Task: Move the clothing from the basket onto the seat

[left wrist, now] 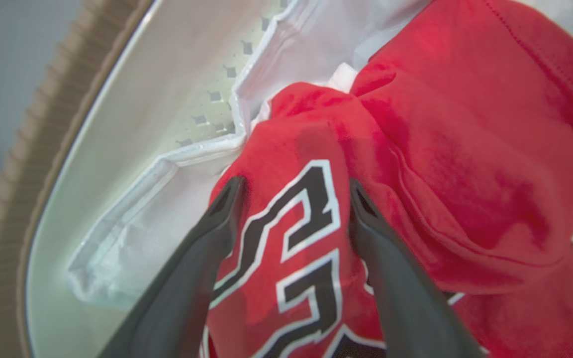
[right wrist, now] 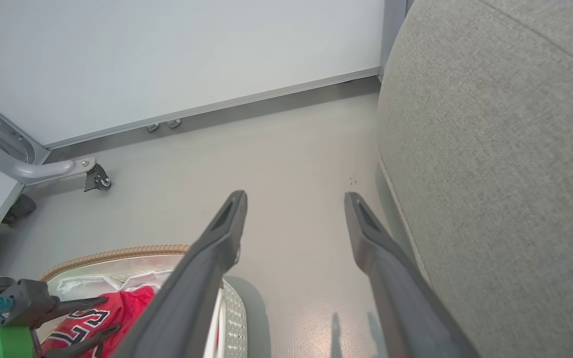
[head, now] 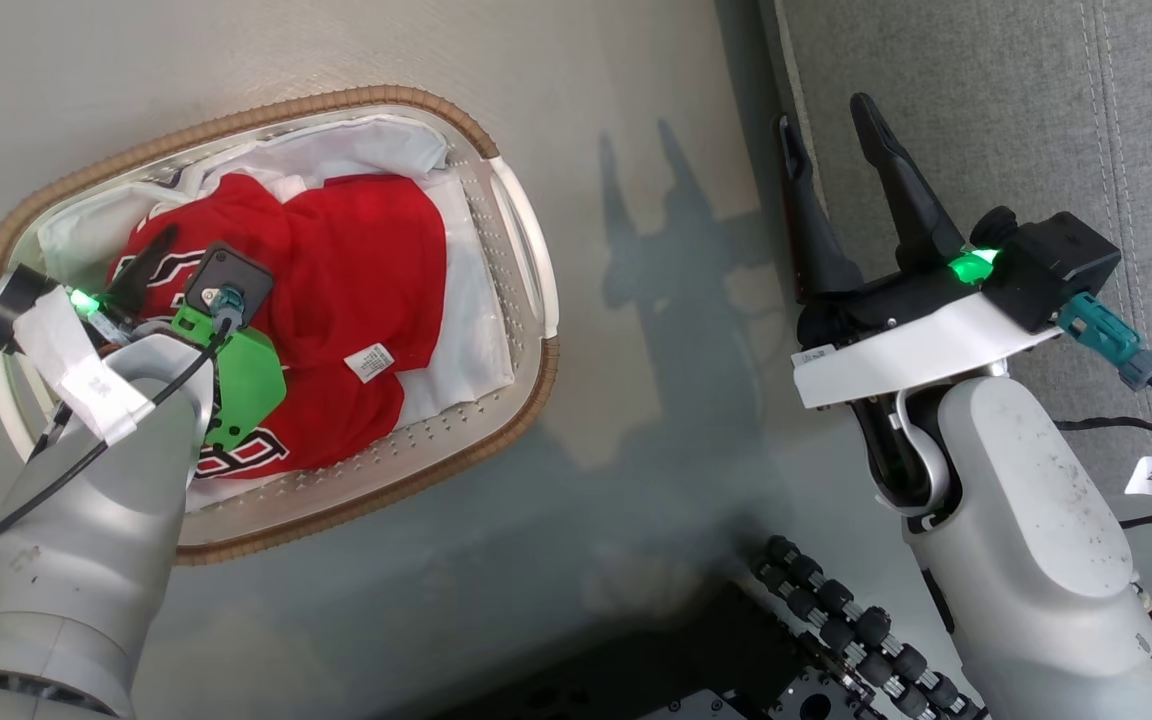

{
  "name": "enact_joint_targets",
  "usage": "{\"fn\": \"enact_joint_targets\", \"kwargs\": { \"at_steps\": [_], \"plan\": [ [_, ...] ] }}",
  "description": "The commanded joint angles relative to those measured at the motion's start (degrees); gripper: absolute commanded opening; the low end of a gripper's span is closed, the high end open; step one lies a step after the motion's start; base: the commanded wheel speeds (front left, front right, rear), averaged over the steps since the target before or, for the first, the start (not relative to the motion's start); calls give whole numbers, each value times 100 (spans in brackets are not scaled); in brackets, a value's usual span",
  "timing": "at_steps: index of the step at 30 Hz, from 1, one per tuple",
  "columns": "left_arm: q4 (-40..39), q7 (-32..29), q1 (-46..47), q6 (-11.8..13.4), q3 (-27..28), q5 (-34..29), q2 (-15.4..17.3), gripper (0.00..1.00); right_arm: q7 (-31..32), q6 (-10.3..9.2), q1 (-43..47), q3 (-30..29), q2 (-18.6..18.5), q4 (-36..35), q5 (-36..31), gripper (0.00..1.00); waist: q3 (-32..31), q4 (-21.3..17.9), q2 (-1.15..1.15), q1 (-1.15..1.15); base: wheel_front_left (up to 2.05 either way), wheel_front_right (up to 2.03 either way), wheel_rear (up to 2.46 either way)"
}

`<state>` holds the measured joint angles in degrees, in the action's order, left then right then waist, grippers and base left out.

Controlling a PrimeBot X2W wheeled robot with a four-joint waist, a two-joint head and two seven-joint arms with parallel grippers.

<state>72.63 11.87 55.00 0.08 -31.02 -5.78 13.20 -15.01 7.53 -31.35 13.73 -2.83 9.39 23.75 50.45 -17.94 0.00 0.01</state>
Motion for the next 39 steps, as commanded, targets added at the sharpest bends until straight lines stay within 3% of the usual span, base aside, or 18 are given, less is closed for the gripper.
{"fn": "enact_joint_targets", "kwargs": {
  "at_steps": [1,11,13,14,15,27,39],
  "plan": [
    [31,-81,138,29,-19,-67,43,100,-25,-8,-20,24,-18,-15,47,100,20,-23,0,-1,0,0,0],
    [108,-609,246,-177,-294,-134,74,100,-25,-8,-11,36,-18,-27,84,100,94,-76,0,-1,0,0,0],
    [114,-647,241,-202,-324,-122,66,45,-25,-8,-25,21,-18,-15,75,100,98,-70,0,-1,0,0,0],
    [116,-665,239,-202,-329,-106,60,27,-25,-8,-34,15,-18,-7,74,100,99,-67,0,-1,0,0,0],
    [117,-670,233,-209,-337,-92,54,2,-25,-8,-49,10,-18,0,76,100,96,-63,0,-1,0,0,0],
    [121,-263,21,-361,-254,261,-206,0,-25,-8,-66,-88,-19,91,-2,100,-206,64,0,-1,0,0,0],
    [85,229,-496,-607,-69,815,-670,0,-25,-8,322,-233,-21,383,-277,100,-1300,385,0,-1,0,0,0]
  ]
}}
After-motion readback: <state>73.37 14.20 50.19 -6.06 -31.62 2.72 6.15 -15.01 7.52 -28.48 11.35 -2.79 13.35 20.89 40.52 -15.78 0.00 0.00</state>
